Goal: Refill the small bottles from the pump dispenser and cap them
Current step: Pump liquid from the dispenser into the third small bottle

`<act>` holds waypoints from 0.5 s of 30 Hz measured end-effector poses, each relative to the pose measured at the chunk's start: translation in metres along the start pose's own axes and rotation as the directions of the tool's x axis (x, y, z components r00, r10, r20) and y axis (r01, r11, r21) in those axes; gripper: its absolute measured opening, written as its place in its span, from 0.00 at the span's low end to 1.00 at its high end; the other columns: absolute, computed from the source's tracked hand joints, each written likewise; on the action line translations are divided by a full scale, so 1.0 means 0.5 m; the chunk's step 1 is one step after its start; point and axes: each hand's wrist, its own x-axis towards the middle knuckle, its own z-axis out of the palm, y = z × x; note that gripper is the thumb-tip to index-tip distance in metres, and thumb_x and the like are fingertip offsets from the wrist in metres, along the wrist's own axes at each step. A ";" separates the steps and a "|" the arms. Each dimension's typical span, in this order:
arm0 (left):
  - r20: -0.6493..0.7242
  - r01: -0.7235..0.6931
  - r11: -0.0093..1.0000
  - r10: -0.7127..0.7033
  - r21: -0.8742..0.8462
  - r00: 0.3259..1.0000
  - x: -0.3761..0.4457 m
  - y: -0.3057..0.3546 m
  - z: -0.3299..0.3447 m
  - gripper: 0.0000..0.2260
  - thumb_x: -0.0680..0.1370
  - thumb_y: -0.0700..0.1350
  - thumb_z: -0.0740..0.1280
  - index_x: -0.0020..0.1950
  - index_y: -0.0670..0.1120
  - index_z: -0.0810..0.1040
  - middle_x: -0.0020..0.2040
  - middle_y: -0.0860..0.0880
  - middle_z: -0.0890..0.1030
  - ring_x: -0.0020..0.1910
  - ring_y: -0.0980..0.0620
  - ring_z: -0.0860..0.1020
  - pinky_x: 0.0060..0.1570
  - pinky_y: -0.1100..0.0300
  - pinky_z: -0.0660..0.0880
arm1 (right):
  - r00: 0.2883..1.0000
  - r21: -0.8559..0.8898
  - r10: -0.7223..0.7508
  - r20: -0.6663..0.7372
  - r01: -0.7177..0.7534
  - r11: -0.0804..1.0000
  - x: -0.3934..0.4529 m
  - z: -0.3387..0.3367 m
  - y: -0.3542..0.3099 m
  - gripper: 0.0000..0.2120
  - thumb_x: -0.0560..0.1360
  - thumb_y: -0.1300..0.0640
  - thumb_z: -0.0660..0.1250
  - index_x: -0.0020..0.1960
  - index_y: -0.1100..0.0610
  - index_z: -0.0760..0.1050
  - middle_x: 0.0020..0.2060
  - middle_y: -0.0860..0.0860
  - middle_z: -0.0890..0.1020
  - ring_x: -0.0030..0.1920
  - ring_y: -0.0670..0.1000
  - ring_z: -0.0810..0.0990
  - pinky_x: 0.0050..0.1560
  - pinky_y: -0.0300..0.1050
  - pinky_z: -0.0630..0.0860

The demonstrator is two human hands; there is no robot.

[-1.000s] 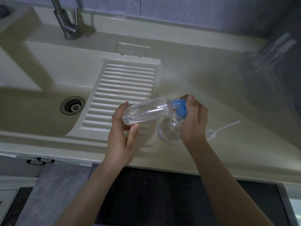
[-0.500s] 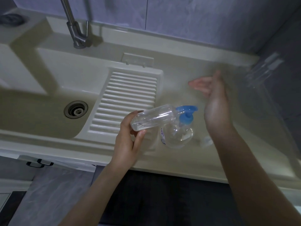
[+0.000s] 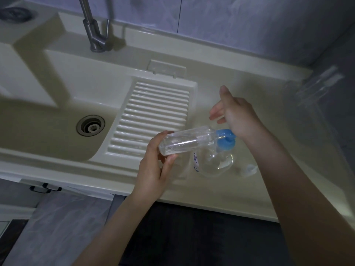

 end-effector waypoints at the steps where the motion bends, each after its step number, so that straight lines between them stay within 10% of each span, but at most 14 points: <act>1: 0.007 -0.001 1.000 0.001 -0.001 1.000 0.000 -0.001 0.001 0.17 0.79 0.52 0.60 0.67 0.57 0.61 0.63 0.71 0.67 0.52 0.68 0.74 0.49 0.70 0.73 | 1.000 0.004 0.002 -0.001 -0.002 1.000 0.000 0.002 0.002 0.31 0.80 0.39 0.46 0.35 0.51 0.80 0.36 0.47 0.84 0.43 0.53 0.82 0.60 0.51 0.74; 10: -0.003 -0.022 1.000 0.022 -0.001 1.000 -0.007 -0.004 0.002 0.19 0.79 0.52 0.60 0.68 0.53 0.62 0.63 0.71 0.67 0.56 0.67 0.73 0.49 0.68 0.74 | 0.974 -0.195 -0.198 -0.108 0.175 0.965 -0.019 0.001 -0.020 0.31 0.80 0.40 0.49 0.42 0.63 0.79 0.39 0.57 0.84 0.43 0.58 0.81 0.54 0.53 0.77; 15: -0.001 0.011 1.000 -0.011 0.017 1.000 -0.006 0.002 0.001 0.18 0.76 0.51 0.60 0.65 0.61 0.62 0.60 0.72 0.68 0.48 0.67 0.74 0.43 0.60 0.76 | 0.985 0.053 -0.125 -0.118 0.132 0.990 -0.018 -0.015 -0.053 0.26 0.79 0.42 0.54 0.33 0.55 0.78 0.33 0.48 0.84 0.42 0.54 0.82 0.56 0.52 0.76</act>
